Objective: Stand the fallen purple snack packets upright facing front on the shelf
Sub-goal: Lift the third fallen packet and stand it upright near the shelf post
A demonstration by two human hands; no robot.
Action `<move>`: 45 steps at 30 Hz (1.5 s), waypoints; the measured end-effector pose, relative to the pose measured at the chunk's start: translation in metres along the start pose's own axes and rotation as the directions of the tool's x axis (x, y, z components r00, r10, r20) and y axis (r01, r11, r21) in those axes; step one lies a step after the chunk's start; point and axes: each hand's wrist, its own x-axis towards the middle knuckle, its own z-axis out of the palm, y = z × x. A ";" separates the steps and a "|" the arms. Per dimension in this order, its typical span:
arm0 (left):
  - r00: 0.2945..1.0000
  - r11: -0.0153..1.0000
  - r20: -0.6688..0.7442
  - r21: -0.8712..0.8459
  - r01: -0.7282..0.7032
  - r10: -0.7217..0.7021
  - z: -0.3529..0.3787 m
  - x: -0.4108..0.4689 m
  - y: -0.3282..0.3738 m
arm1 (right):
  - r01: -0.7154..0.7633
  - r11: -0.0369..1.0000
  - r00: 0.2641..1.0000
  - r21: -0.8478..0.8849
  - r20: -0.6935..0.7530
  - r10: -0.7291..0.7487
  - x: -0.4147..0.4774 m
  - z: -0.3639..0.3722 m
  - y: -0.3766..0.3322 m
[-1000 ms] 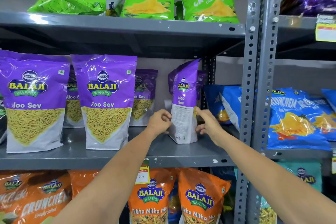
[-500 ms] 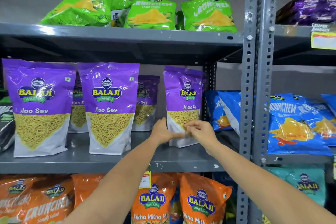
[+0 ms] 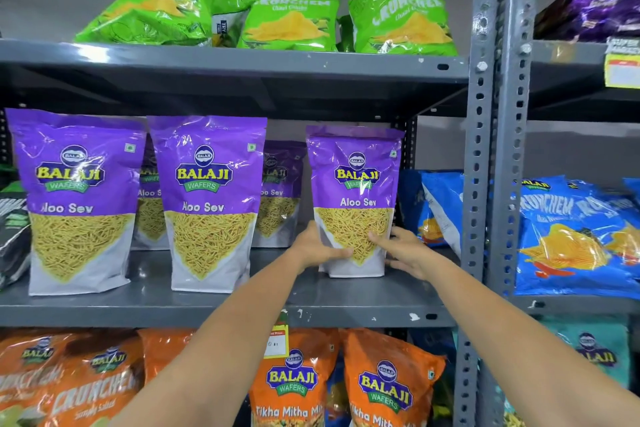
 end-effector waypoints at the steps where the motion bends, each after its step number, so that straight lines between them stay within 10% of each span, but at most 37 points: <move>1: 1.000 1.000 -0.012 0.003 0.010 -0.010 0.001 -0.005 0.004 | 0.013 1.000 1.000 0.006 -0.006 -0.013 0.001 0.001 0.003; 34: 1.000 0.998 -0.008 0.063 -0.015 0.016 0.004 -0.075 0.028 | 0.067 0.981 0.979 -0.185 -0.176 -0.100 -0.069 0.000 -0.011; 37: 0.999 0.999 -0.048 -0.036 -0.015 0.013 0.008 -0.073 0.033 | 0.305 0.846 0.776 -0.438 -0.401 -0.487 -0.070 -0.008 -0.048; 41: 0.993 0.993 -0.110 -0.107 -0.043 0.031 0.018 -0.068 0.037 | 0.484 0.383 0.466 -0.787 -0.138 -0.874 -0.063 -0.010 -0.127; 45: 0.992 0.995 -0.122 -0.090 -0.045 0.033 0.026 -0.069 0.041 | 0.450 0.259 0.518 -0.855 0.014 -0.855 -0.035 0.009 -0.194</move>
